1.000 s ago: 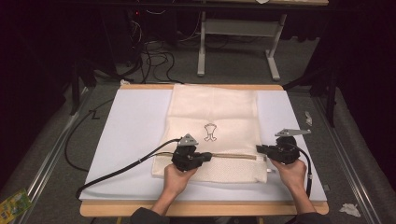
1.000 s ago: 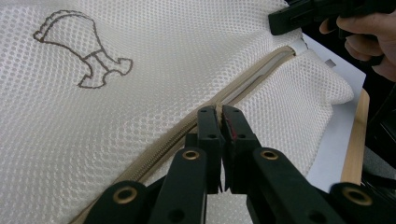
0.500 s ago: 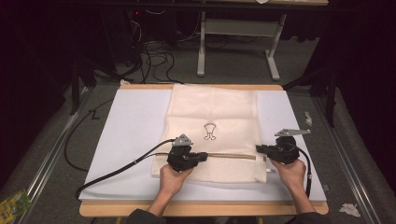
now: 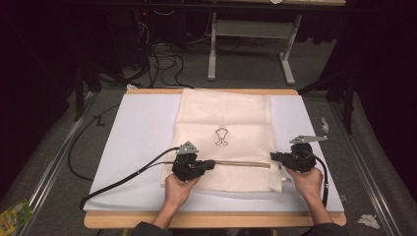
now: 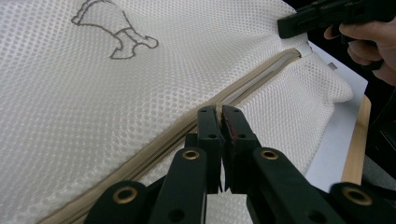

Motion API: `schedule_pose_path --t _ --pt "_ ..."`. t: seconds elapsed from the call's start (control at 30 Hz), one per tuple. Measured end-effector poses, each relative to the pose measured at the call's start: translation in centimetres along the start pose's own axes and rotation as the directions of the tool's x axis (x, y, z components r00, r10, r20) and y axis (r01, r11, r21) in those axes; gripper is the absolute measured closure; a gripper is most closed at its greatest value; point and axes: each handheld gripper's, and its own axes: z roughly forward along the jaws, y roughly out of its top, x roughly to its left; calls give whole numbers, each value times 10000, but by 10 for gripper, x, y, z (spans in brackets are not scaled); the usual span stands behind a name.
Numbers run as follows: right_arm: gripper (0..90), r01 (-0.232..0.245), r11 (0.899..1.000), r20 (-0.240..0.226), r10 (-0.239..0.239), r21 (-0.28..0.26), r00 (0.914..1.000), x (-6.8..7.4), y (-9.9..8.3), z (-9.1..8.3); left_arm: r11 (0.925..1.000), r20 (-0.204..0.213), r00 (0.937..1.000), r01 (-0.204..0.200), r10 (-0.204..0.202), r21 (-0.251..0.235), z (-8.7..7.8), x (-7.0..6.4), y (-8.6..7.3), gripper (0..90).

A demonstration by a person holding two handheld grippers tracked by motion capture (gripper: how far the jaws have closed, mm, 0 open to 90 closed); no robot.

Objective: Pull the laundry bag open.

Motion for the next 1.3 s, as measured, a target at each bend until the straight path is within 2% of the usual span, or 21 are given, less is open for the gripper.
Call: schedule_pose_path --t 0.33,0.63,0.8,1.1,1.3 --pt "881 27 10000 9 -27 4 10000 0 0 2 9994 -88 9997 242 -245 -241 -7 7 -3 872" --pt "882 1 10000 -1 -1 53 10000 -1 2 2 9994 -252 9995 194 -202 -302 -17 10 0 872" --pt "882 110 9999 16 -110 -116 9999 1 6 0 9990 -355 9990 256 -269 -365 -22 13 0 872" --pt "882 15 9998 -100 -17 -180 9999 -1 7 1 9981 -459 9980 422 -442 -444 -29 20 0 872" --pt "881 44 9998 -111 -46 -180 9999 -2 6 2 9957 -611 9962 569 -614 -725 -38 25 -3 872"
